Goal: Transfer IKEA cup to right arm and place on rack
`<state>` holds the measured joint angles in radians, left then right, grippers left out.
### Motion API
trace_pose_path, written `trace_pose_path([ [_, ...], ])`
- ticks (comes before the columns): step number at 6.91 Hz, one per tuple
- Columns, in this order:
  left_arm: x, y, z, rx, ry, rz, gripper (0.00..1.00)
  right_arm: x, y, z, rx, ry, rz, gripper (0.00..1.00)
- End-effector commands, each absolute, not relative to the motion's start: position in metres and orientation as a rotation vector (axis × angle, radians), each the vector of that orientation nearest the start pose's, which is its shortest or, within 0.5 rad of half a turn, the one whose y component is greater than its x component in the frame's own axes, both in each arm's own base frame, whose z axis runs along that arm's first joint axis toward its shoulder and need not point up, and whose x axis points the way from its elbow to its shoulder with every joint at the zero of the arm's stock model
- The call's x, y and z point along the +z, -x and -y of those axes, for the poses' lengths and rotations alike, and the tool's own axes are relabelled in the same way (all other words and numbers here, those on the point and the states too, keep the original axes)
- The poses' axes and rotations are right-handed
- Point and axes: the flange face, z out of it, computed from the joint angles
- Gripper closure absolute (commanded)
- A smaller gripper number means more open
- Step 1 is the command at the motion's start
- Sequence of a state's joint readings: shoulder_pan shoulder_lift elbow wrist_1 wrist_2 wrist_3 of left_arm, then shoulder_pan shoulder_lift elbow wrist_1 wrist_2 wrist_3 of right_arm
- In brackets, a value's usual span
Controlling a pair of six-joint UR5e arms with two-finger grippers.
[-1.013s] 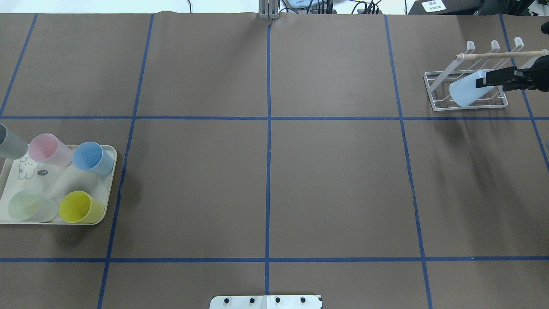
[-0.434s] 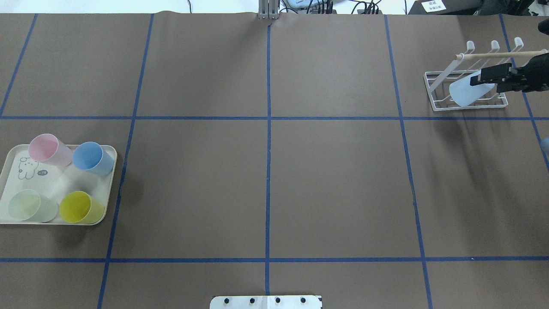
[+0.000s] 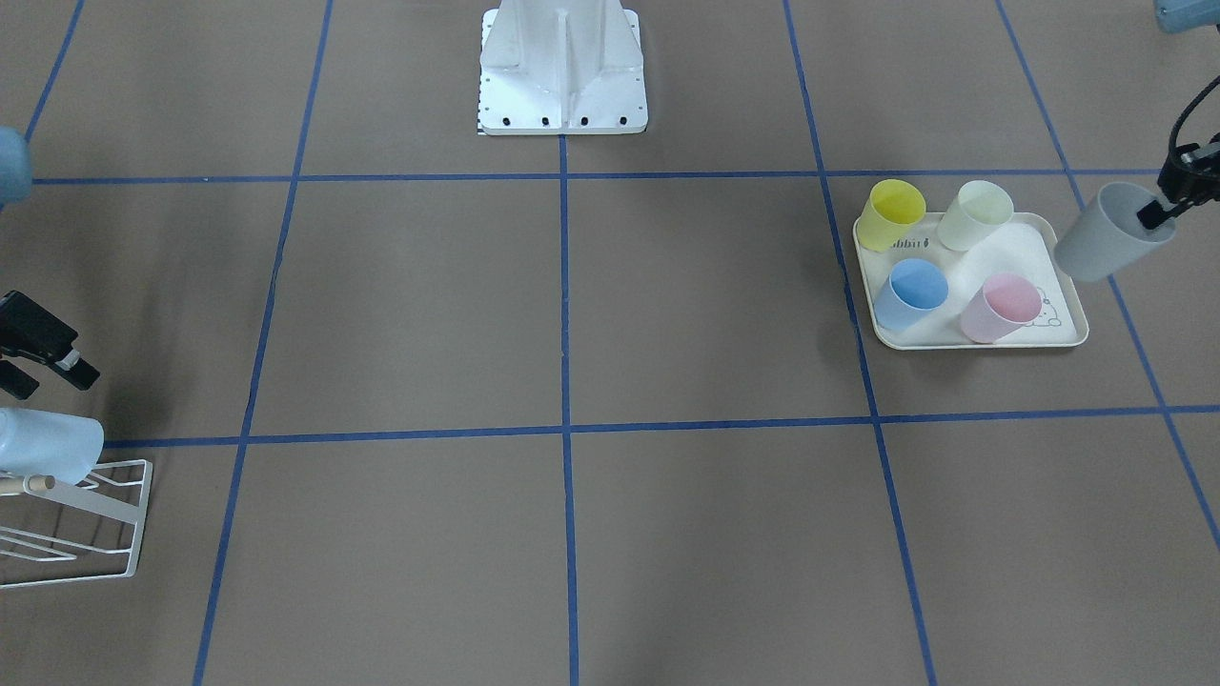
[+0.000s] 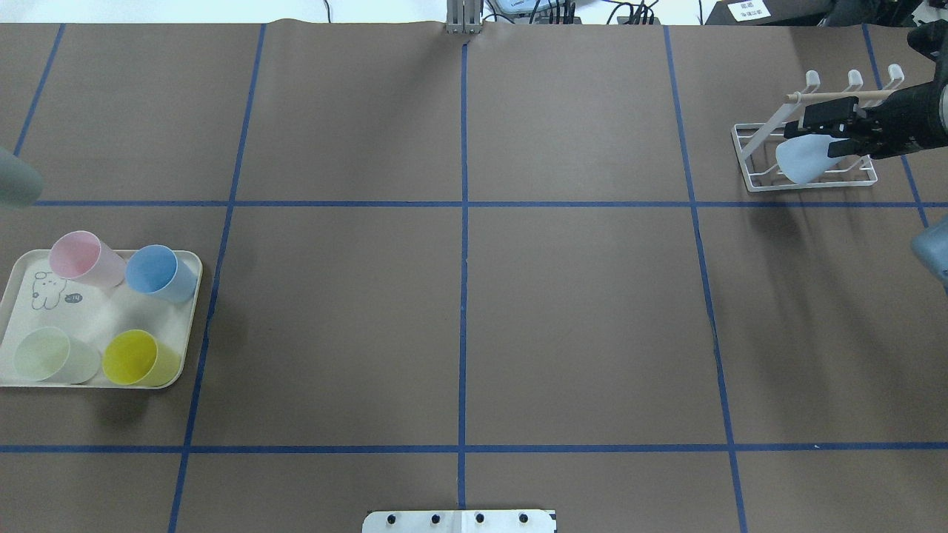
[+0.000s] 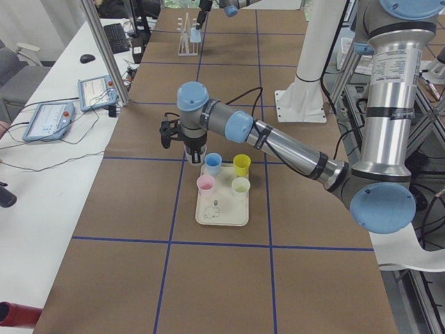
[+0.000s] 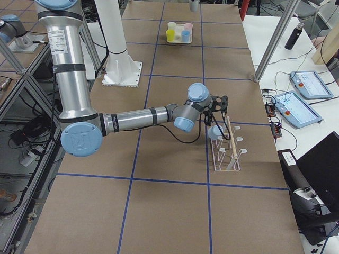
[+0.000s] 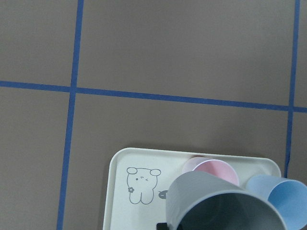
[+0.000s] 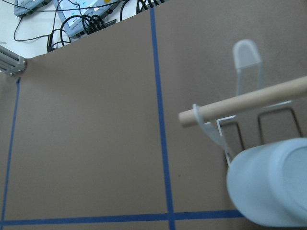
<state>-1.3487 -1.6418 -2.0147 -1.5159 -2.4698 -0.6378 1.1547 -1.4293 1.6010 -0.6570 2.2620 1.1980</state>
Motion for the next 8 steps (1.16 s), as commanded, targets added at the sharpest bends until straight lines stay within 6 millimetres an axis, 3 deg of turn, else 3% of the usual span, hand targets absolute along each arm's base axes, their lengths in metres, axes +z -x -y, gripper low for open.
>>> trace_pose_path([
  [1, 0.342, -0.131, 0.485, -0.118, -0.024, -1.082, 1.0, 0.404, 0.203, 0.546, 0.386, -0.187, 1.28, 0.0],
  [3, 0.264, -0.215, 0.473, -0.291, 0.165, -1.183, 1.0, 0.346, 0.234, 0.536, 0.35, -0.169, 1.365, 0.01],
  [5, 0.176, -0.299, 0.459, -0.301, 0.249, -1.25, 1.0, 0.293, 0.283, 0.519, 0.288, -0.132, 1.441, 0.04],
  [6, 0.153, -0.314, 0.447, -0.258, 0.191, -1.32, 1.0, 0.275, 0.295, 0.502, 0.268, -0.108, 1.518, 0.02],
  [7, 0.141, -0.316, 0.441, -0.328, 0.17, -1.436, 1.0, 0.266, 0.306, 0.478, 0.276, -0.03, 1.652, 0.02],
  [8, 0.14, -0.323, 0.439, -0.399, 0.166, -1.567, 1.0, 0.271, 0.309, 0.47, 0.321, -0.028, 1.751, 0.02],
])
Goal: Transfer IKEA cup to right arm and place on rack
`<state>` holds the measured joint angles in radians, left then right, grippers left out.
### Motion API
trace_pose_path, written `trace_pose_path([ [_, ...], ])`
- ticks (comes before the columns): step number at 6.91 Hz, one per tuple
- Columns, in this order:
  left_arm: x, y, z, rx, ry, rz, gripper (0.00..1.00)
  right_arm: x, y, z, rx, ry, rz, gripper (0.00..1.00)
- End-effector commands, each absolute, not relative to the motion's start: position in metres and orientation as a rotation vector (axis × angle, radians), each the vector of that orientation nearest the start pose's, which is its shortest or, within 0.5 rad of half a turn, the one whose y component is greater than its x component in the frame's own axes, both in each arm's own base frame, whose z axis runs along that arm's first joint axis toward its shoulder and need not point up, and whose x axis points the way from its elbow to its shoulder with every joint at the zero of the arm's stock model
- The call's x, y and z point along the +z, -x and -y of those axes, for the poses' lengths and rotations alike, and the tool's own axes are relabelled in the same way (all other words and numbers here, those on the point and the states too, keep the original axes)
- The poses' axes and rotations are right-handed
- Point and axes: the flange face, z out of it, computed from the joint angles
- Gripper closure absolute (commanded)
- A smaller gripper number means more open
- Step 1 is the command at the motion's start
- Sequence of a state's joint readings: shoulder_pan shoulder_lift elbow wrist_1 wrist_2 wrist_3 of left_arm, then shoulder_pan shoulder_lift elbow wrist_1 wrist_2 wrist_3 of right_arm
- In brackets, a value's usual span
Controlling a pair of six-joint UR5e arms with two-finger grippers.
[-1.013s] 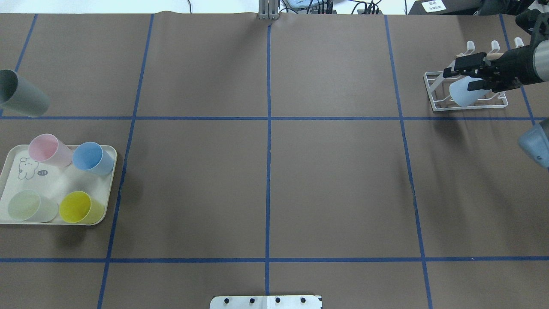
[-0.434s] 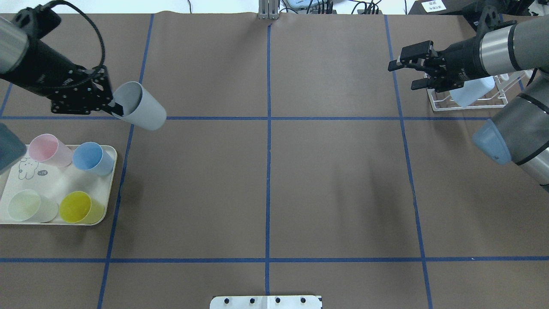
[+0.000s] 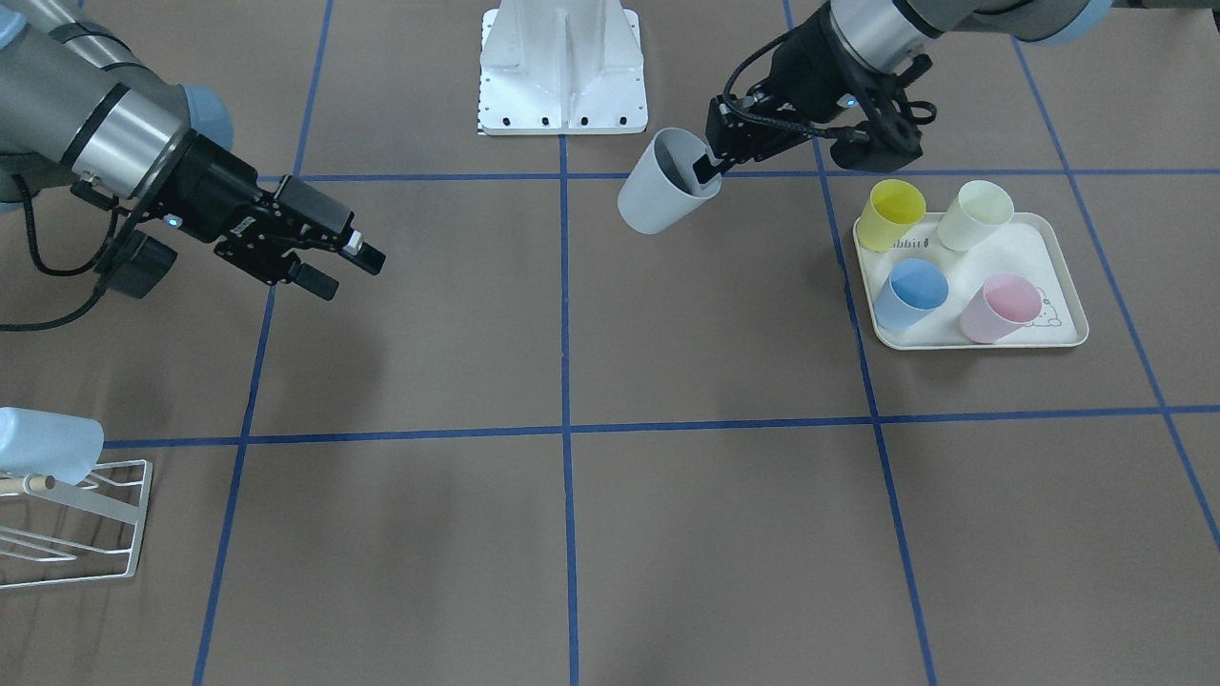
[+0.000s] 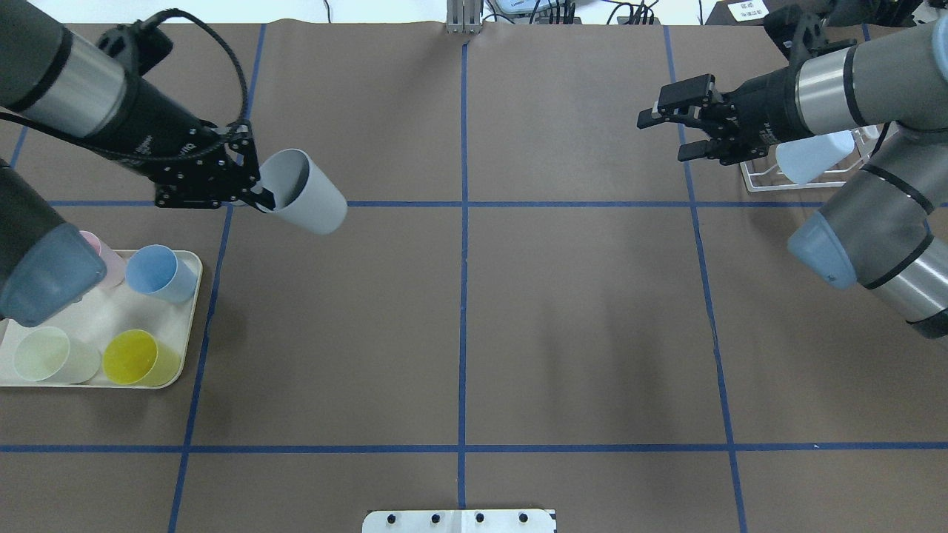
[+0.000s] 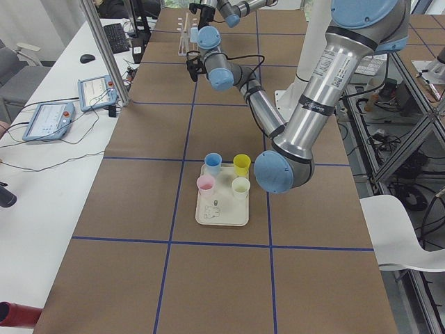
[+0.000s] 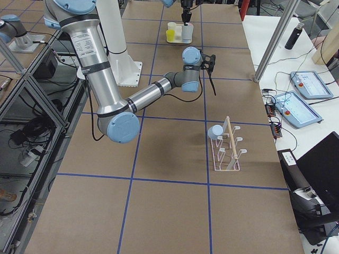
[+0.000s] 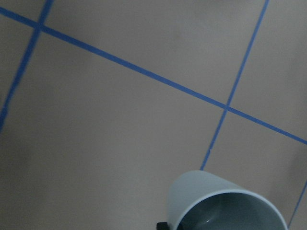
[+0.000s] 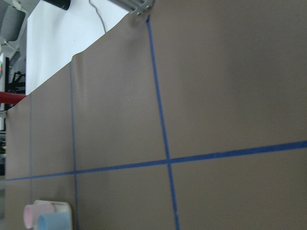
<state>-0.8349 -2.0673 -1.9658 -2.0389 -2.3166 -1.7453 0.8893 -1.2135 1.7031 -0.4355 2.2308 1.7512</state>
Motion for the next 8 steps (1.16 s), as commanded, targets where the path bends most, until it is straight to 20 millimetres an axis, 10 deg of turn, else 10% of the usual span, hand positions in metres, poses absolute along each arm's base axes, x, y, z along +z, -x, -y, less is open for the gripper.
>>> trace_pose_path([
  [1, 0.145, -0.339, 0.436, -0.431, 0.168, -1.714, 1.0, 0.259, 0.317, 0.463, 0.302, -0.018, 1.794, 0.02],
  [3, 0.172, -0.355, 0.433, -0.475, 0.208, -2.014, 1.0, 0.199, 0.321, 0.457, 0.325, 0.109, 1.911, 0.02],
  [8, 0.187, -0.365, 0.4, -0.509, 0.469, -2.349, 1.0, 0.164, 0.324, 0.406, 0.12, 0.176, 2.138, 0.02],
])
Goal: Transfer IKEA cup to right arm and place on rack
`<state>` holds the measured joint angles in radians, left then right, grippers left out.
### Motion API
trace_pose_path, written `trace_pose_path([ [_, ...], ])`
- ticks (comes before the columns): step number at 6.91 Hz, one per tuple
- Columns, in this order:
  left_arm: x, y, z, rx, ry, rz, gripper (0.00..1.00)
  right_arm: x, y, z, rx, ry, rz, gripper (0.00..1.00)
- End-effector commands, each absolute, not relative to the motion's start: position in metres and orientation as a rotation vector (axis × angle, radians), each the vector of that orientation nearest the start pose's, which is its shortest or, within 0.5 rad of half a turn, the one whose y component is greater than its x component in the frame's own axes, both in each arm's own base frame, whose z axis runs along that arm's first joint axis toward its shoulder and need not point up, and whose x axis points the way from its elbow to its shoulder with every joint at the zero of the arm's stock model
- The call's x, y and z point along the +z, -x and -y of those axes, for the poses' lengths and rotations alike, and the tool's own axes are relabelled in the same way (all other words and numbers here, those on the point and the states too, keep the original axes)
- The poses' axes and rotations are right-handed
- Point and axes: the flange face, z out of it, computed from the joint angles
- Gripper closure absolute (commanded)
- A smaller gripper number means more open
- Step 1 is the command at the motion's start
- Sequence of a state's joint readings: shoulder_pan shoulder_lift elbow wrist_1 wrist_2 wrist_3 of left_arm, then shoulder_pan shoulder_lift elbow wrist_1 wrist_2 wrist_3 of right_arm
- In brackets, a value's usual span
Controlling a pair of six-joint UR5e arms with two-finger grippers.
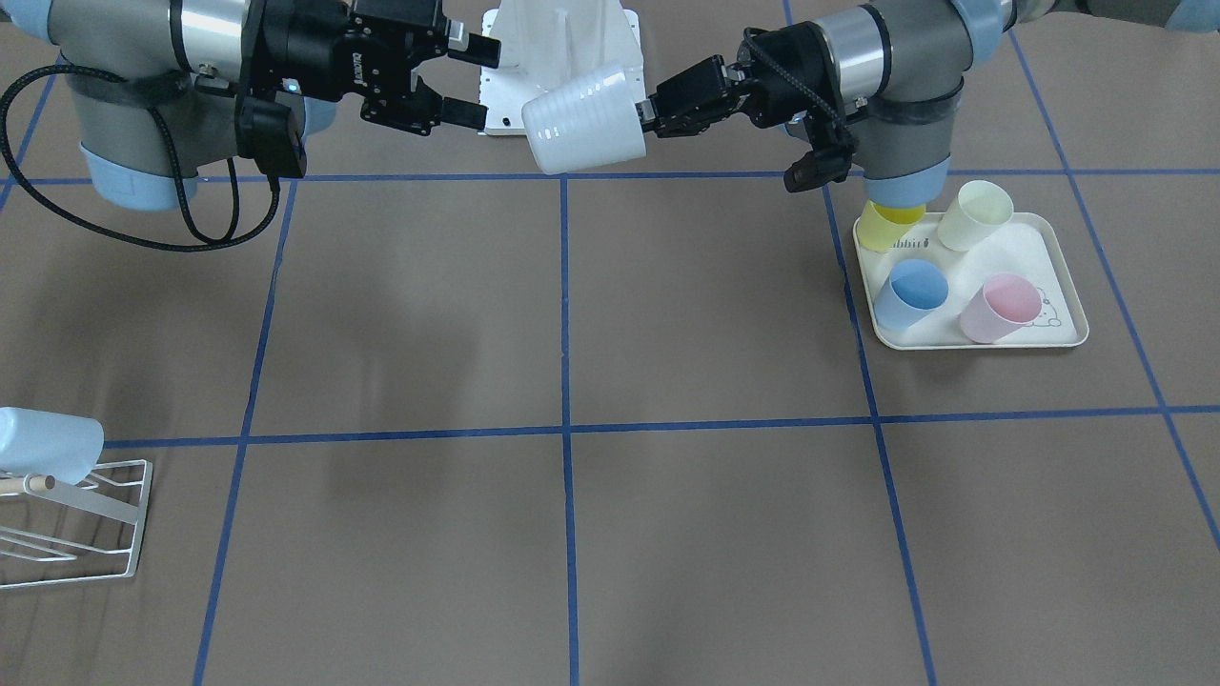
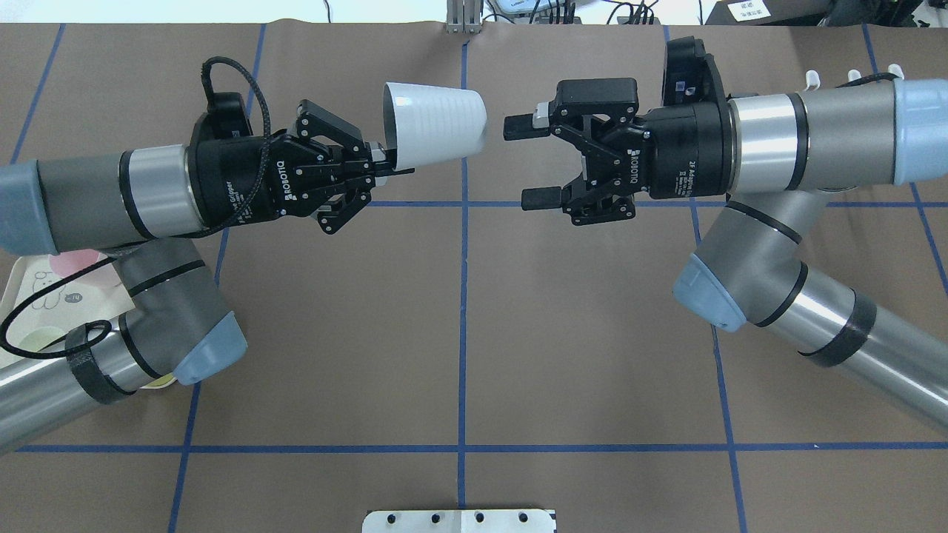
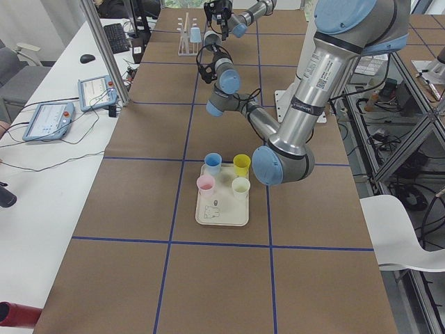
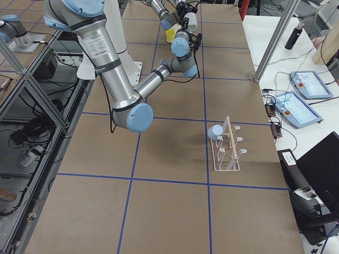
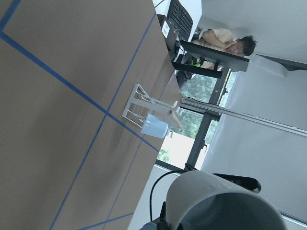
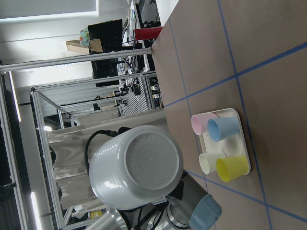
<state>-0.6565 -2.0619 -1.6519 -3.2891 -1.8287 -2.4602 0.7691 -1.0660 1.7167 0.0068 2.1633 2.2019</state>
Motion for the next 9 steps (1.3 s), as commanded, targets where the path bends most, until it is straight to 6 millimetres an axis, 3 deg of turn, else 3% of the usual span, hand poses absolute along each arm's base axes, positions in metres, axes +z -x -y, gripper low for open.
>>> trace_pose_path([
  [1, 0.187, -0.371, 0.386, -0.493, 0.532, -2.394, 1.0, 0.162, 0.323, 0.404, 0.109, 0.172, 2.151, 0.02],
  [5, 0.181, -0.382, 0.361, -0.443, 0.613, -2.457, 1.0, 0.157, 0.339, 0.383, 0.126, 0.21, 2.267, 0.02],
  [9, 0.185, -0.388, 0.347, -0.404, 0.656, -2.493, 1.0, 0.148, 0.337, 0.383, 0.155, 0.212, 2.308, 0.02],
])
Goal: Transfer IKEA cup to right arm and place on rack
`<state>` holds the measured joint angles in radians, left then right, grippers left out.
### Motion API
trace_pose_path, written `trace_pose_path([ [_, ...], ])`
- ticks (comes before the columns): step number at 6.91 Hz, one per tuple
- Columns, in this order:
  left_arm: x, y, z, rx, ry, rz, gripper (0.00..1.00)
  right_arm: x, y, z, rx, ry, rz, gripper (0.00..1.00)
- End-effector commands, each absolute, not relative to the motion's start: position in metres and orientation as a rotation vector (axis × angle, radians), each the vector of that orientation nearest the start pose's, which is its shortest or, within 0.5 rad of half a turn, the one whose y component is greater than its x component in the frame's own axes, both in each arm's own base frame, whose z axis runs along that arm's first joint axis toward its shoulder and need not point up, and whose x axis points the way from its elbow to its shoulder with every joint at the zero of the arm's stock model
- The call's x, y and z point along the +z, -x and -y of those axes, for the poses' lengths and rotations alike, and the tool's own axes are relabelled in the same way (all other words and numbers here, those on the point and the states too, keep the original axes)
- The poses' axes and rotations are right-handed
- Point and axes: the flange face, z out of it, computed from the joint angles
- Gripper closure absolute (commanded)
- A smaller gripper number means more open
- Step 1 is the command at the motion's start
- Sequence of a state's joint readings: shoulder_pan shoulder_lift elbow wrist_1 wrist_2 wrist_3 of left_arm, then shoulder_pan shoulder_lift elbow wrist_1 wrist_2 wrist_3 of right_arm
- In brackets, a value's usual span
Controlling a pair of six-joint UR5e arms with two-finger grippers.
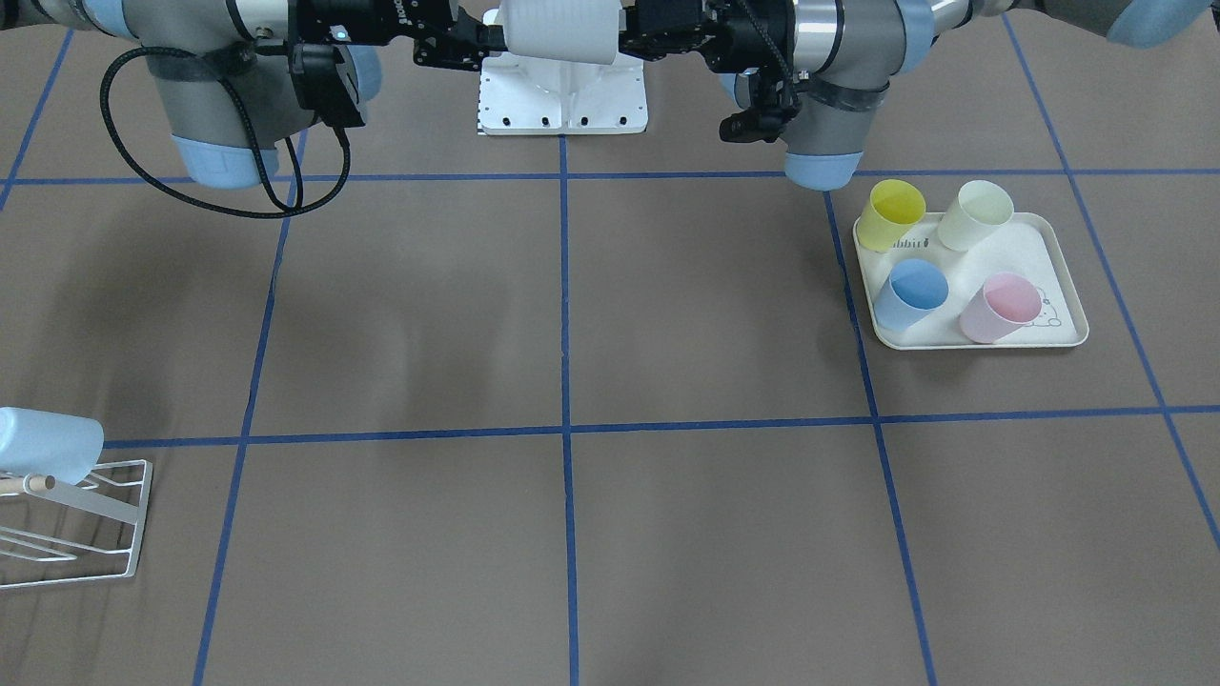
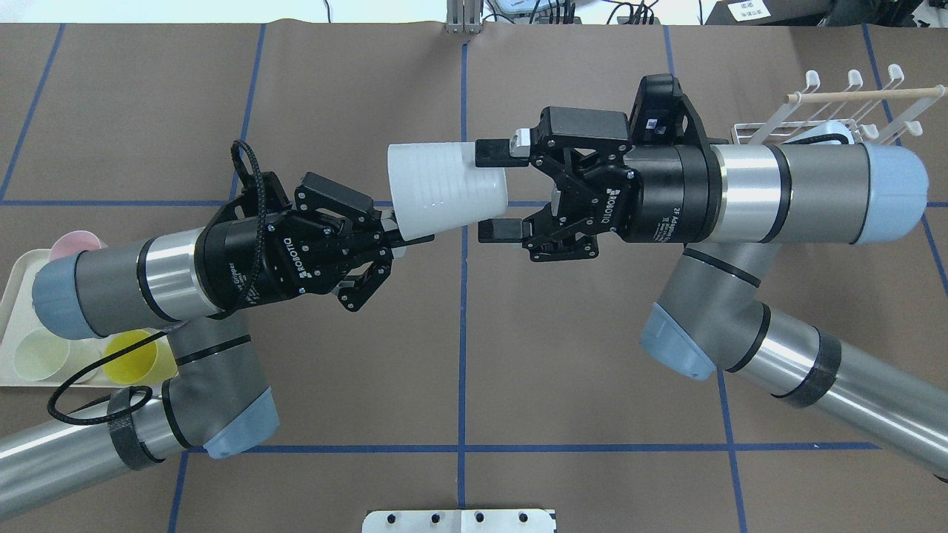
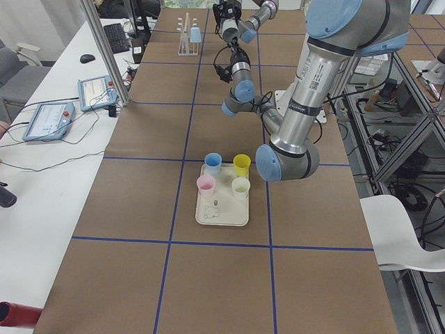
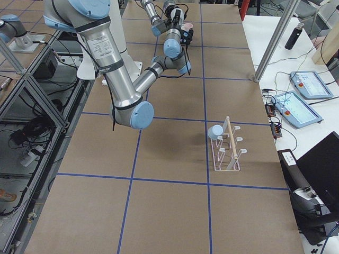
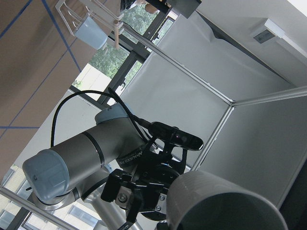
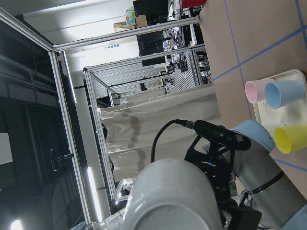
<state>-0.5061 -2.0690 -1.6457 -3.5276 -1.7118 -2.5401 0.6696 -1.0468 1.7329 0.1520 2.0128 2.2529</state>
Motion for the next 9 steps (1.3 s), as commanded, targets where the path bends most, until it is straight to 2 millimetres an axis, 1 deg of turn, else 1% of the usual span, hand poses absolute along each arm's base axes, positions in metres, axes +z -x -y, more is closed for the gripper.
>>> trace_pose_path([
  [1, 0.186, -0.389, 0.347, -0.408, 0.656, -2.489, 1.0, 0.148, 0.337, 0.383, 0.156, 0.21, 2.309, 0.02],
  [2, 0.185, -0.388, 0.346, -0.403, 0.656, -2.492, 1.0, 0.148, 0.337, 0.384, 0.165, 0.207, 2.312, 0.03],
  [3, 0.185, -0.389, 0.346, -0.403, 0.654, -2.491, 1.0, 0.148, 0.337, 0.384, 0.168, 0.207, 2.312, 0.1],
  [4, 0.185, -0.388, 0.346, -0.401, 0.654, -2.494, 1.0, 0.148, 0.338, 0.384, 0.168, 0.212, 2.311, 0.37],
  [5, 0.184, -0.387, 0.346, -0.4, 0.648, -2.497, 0.95, 0.148, 0.338, 0.384, 0.176, 0.23, 2.31, 0.68],
  [6, 0.185, -0.386, 0.348, -0.427, 0.644, -2.509, 0.72, 0.147, 0.337, 0.383, 0.175, 0.231, 2.312, 0.96],
  [7, 0.184, -0.384, 0.348, -0.429, 0.631, -2.52, 0.36, 0.147, 0.337, 0.383, 0.172, 0.231, 2.313, 1.0],
  [8, 0.184, -0.381, 0.352, -0.46, 0.617, -2.538, 0.17, 0.147, 0.336, 0.383, 0.173, 0.23, 2.313, 1.0],
  [9, 0.185, -0.374, 0.358, -0.519, 0.59, -2.57, 0.08, 0.149, 0.333, 0.384, 0.178, 0.223, 2.312, 1.0],
])
